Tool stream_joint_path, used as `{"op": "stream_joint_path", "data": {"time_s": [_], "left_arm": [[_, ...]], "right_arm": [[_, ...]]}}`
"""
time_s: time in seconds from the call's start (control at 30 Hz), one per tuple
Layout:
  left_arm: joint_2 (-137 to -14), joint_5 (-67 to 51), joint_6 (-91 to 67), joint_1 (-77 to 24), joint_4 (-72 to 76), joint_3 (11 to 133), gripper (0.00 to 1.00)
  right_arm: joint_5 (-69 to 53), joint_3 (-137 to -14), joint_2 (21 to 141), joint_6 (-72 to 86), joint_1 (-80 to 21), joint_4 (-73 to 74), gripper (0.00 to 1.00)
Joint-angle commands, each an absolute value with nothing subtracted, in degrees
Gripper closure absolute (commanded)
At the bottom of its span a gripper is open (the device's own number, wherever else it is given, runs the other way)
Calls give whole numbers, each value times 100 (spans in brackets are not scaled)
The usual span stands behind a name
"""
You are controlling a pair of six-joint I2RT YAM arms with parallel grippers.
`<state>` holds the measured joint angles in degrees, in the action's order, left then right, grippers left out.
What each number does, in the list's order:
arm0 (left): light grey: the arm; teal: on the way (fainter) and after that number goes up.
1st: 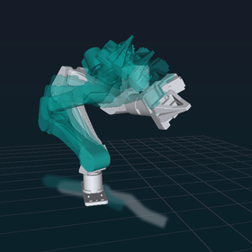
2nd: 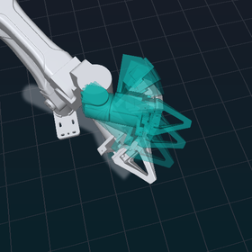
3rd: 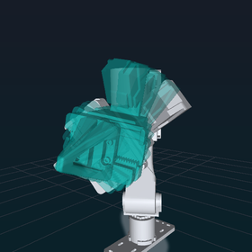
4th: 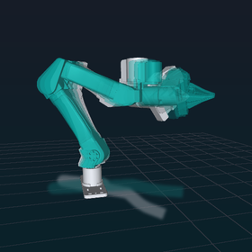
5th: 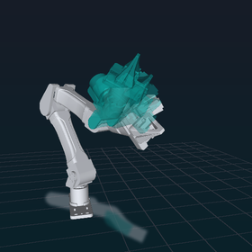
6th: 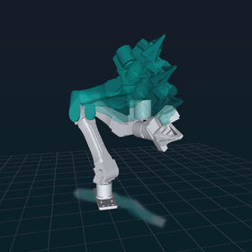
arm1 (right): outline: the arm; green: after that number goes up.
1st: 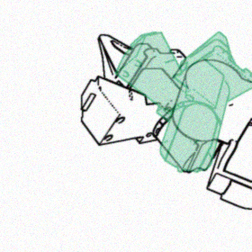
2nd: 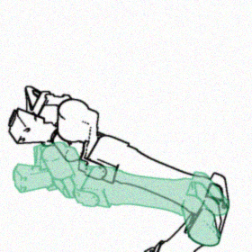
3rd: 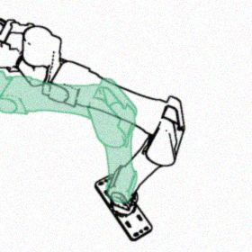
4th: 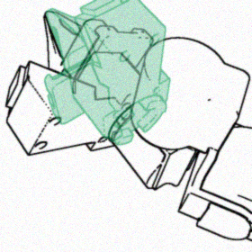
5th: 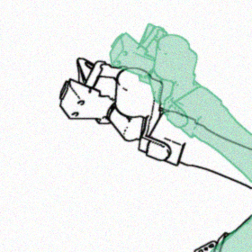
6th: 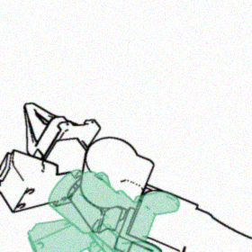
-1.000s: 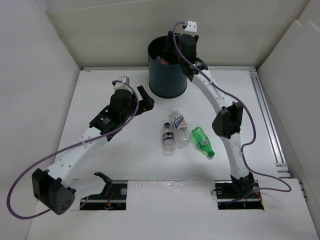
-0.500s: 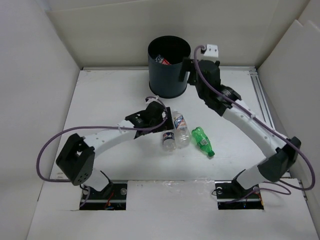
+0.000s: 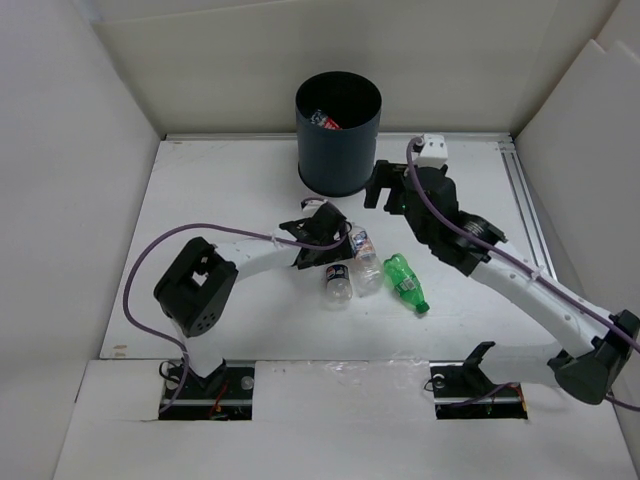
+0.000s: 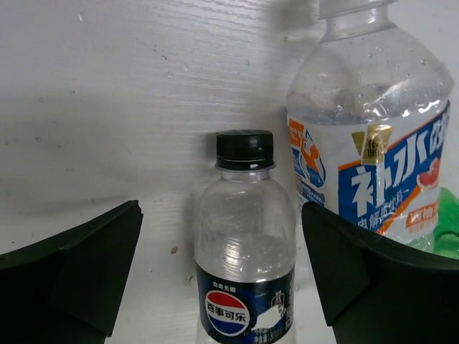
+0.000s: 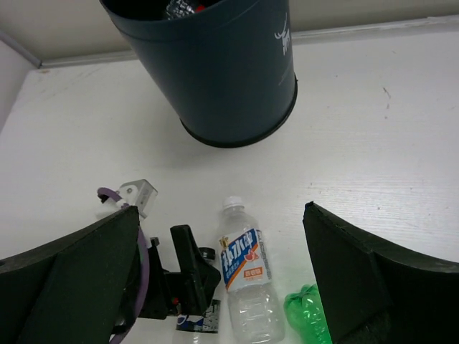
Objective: Put the plastic bottles in the bin
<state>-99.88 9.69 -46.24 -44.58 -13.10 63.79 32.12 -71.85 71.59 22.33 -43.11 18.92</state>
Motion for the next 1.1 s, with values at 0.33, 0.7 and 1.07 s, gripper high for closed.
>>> {"op": "stream_joint_path", "data": {"time_s": [0.33, 0.7, 1.07], "left_arm": [[-10231, 1494, -5299, -4474, -1415, 6259, 56], [-8167, 2495, -5407, -4474, -1819, 5766, 100], [-6487, 2382, -4166, -4421, -2566, 7030, 100]], "right_arm": [[2787, -6838, 6434, 2303, -4368, 1687, 0], [550, -6171, 6372, 1688, -4368, 916, 0], [-1581, -5747, 6732, 1582, -4491, -316, 0]]}}
